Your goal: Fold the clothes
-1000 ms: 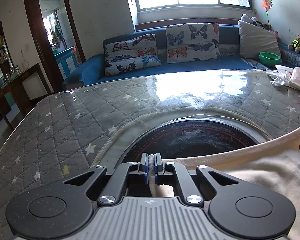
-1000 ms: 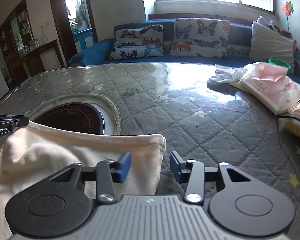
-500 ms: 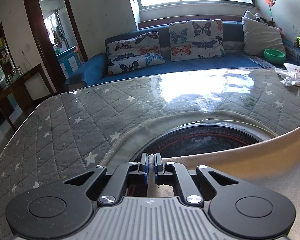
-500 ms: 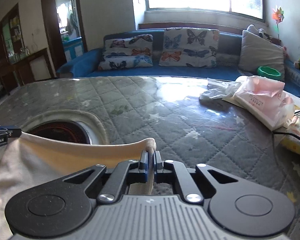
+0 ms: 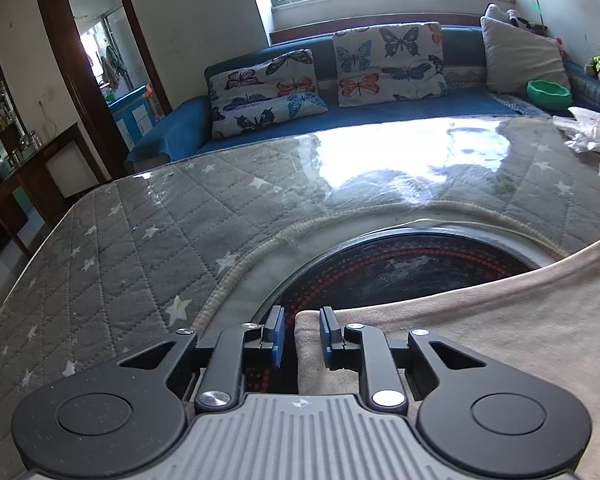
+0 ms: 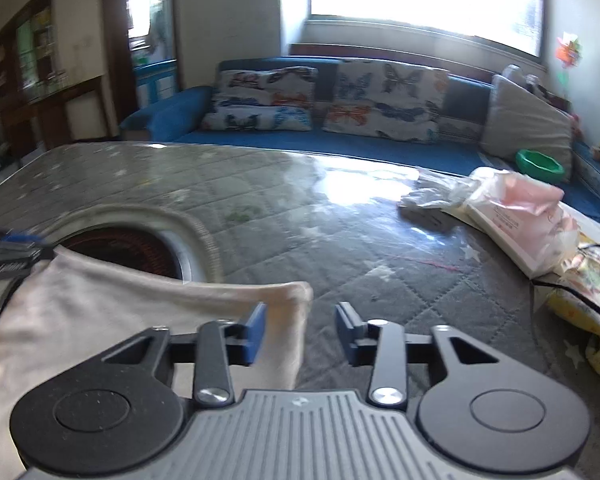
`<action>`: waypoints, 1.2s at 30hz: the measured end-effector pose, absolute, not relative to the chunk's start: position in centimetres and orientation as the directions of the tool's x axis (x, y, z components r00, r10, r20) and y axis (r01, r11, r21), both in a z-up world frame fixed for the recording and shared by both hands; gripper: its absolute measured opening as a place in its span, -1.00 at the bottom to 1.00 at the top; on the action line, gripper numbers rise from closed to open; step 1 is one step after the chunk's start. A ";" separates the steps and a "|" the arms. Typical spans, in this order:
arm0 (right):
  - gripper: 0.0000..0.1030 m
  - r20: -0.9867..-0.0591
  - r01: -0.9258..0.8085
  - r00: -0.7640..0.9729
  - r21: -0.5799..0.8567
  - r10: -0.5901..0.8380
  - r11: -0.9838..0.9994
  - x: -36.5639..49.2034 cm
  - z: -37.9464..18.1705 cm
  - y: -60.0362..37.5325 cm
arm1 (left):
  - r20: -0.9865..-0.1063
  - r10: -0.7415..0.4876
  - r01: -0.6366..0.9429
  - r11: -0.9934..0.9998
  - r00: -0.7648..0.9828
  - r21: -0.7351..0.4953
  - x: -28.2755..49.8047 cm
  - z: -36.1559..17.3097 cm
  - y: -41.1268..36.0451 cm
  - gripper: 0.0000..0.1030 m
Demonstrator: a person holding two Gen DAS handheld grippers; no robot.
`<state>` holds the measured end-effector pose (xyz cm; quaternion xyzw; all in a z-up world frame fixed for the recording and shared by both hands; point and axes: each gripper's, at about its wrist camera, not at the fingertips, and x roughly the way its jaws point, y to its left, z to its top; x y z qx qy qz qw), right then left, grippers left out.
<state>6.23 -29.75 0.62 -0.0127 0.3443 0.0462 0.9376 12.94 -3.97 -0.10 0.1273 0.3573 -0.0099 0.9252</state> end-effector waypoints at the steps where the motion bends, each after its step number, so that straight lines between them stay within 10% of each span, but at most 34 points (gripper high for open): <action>1: -0.19 -0.648 -0.112 0.757 0.000 0.085 0.994 5.8 0.8 -29.6 | -0.662 0.064 0.113 0.969 0.747 0.222 12.5 0.3 -4.0 -0.53; 24: 0.16 -0.687 -0.402 0.691 -0.109 0.223 0.909 -11.4 1.0 -22.3 | -0.498 -0.167 0.267 0.954 0.851 0.136 -6.9 9.0 -5.8 0.23; 36: 0.18 -0.672 -0.371 0.712 -0.112 0.204 0.922 -14.7 0.6 -22.3 | -0.558 -0.252 0.370 0.923 0.791 0.107 -14.3 7.8 -6.2 0.25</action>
